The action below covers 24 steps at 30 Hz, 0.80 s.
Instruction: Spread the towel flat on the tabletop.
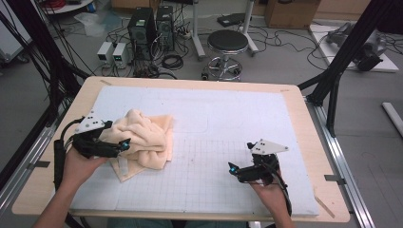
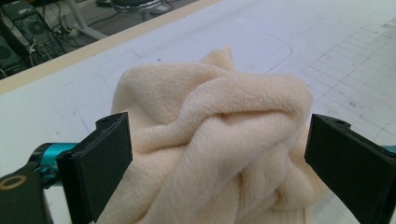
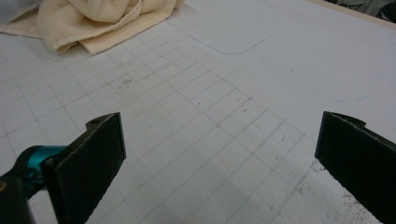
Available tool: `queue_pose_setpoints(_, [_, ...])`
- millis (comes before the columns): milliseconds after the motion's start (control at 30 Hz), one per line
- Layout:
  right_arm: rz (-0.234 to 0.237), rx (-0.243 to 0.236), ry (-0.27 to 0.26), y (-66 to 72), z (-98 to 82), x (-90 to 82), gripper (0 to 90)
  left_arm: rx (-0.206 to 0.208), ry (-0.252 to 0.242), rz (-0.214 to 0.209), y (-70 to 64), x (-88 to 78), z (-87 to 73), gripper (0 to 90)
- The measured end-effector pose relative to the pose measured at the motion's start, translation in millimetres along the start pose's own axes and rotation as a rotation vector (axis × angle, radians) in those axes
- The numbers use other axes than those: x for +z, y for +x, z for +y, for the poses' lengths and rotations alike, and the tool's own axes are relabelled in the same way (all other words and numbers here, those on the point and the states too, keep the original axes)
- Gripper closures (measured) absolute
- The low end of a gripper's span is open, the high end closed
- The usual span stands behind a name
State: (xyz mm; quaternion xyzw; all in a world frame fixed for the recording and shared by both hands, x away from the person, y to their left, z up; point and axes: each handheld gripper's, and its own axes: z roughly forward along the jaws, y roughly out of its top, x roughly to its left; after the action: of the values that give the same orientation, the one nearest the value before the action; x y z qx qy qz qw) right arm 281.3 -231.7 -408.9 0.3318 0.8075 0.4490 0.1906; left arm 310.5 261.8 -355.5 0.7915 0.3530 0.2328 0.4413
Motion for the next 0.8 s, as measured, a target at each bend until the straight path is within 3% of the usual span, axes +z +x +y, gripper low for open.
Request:
queue_pose_setpoints(67, [0.0,0.009,0.003,0.1,0.0,-0.3,0.9,0.008,0.011,-0.004,3.9,6.9,0.4,11.5])
queue_pose_setpoints(100, [0.0,0.005,0.001,-0.4,-0.1,-0.4,0.9,0.002,0.043,-0.008,8.0,15.3,-1.6,11.9])
queue_pose_setpoints(200, [0.002,0.004,0.0,-0.3,-0.4,-0.2,0.9,-0.015,0.071,-0.02,10.7,24.8,-4.9,12.4])
queue_pose_setpoints(300, [0.005,0.003,0.003,0.2,-0.4,0.3,0.9,-0.027,0.129,-0.048,13.1,41.9,-9.5,15.1])
queue_pose_setpoints(500, [0.006,0.01,-0.001,-0.1,-0.5,-1.0,0.9,-0.057,0.16,-0.095,16.9,54.4,-13.5,20.3])
queue_pose_setpoints(600, [0.009,0.008,-0.002,-0.5,-0.6,-0.2,0.9,-0.046,0.21,-0.113,17.6,60.8,-16.6,28.9])
queue_pose_setpoints(700, [0.01,0.007,-0.002,0.2,-0.5,-0.3,0.9,-0.05,0.212,-0.11,17.4,61.5,-17.0,35.1])
queue_pose_setpoints(800, [0.011,0.006,-0.001,0.3,-0.5,-0.7,0.9,-0.023,0.225,-0.106,14.3,63.6,-18.6,44.6])
